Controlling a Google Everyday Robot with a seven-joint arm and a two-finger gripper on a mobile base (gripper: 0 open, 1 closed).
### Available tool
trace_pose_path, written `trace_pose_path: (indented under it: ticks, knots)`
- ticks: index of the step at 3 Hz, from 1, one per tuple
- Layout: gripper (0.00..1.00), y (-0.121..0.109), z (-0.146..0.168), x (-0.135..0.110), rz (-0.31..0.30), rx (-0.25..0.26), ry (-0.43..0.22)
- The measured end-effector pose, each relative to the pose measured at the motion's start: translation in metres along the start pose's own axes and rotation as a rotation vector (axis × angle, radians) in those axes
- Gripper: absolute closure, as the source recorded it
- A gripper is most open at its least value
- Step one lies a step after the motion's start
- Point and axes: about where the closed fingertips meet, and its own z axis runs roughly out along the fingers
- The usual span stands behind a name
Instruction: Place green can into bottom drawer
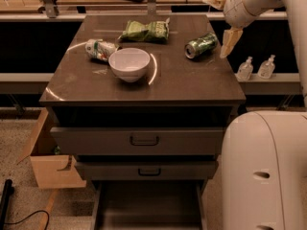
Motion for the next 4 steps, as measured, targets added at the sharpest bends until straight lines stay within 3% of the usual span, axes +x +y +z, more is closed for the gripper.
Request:
trace_pose_path:
  ticks: [2, 3, 4]
  knots:
    - [0.0, -0.017, 0.046, -0.001, 0.035, 0.026, 0.021]
    - [0.18, -0.02, 0.059, 0.0, 0.04, 0.032, 0.022]
    - [0.41, -0.005, 0.075, -0.011, 0.028, -0.025, -0.025]
